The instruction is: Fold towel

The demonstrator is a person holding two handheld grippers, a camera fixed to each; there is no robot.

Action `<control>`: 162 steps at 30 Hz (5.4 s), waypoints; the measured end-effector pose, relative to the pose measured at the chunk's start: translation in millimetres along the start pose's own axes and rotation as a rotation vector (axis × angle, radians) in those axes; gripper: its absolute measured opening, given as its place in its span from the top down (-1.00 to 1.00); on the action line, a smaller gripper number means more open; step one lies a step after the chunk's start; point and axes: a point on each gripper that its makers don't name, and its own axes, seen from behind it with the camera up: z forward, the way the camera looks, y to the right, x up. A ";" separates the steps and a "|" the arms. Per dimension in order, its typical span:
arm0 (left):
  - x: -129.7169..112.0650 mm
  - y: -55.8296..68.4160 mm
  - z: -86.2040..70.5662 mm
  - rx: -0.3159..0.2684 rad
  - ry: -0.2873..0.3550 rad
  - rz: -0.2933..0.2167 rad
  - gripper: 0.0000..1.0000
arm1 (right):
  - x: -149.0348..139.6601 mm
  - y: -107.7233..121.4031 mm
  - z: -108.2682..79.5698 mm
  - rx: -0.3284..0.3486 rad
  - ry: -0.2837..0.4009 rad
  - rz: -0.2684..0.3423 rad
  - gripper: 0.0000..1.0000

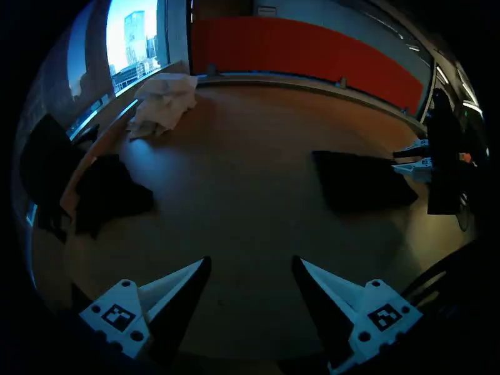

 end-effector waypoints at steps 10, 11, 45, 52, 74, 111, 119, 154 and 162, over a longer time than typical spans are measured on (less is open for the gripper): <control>4.1 0.4 -1.6 -0.003 0.008 0.007 -0.91 | -32.6 -4.1 -29.0 -0.004 -0.020 0.034 -0.72; 4.3 0.3 -1.6 -0.003 0.008 0.009 -0.91 | -35.6 -4.6 -31.7 -0.004 -0.022 0.035 -0.72; 0.8 5.2 -0.9 -0.014 0.010 0.026 -0.91 | -110.9 -20.0 -72.7 0.083 -0.141 0.032 0.02; -0.3 4.8 -1.4 -0.013 0.007 0.028 -0.91 | -114.7 -16.9 -71.9 0.089 -0.148 0.027 0.27; 2.1 7.3 -1.5 -0.015 0.009 0.030 -0.91 | -103.1 -15.2 -71.8 0.099 -0.120 0.021 0.94; 5.2 8.0 -4.4 -0.022 0.023 0.022 -0.91 | -6.7 -5.8 -109.6 0.072 0.035 -0.097 0.94; 5.3 7.5 -5.9 -0.023 0.026 0.018 -0.91 | 32.8 -18.9 -108.5 0.094 0.090 -0.157 0.94; -4.1 -8.6 -30.3 0.012 0.063 -0.088 -0.91 | 50.2 -162.7 -3.7 0.374 -0.004 -0.357 0.94; -8.9 -11.4 -31.8 0.014 0.062 -0.103 -0.91 | 44.2 -168.5 3.9 0.380 -0.024 -0.340 0.89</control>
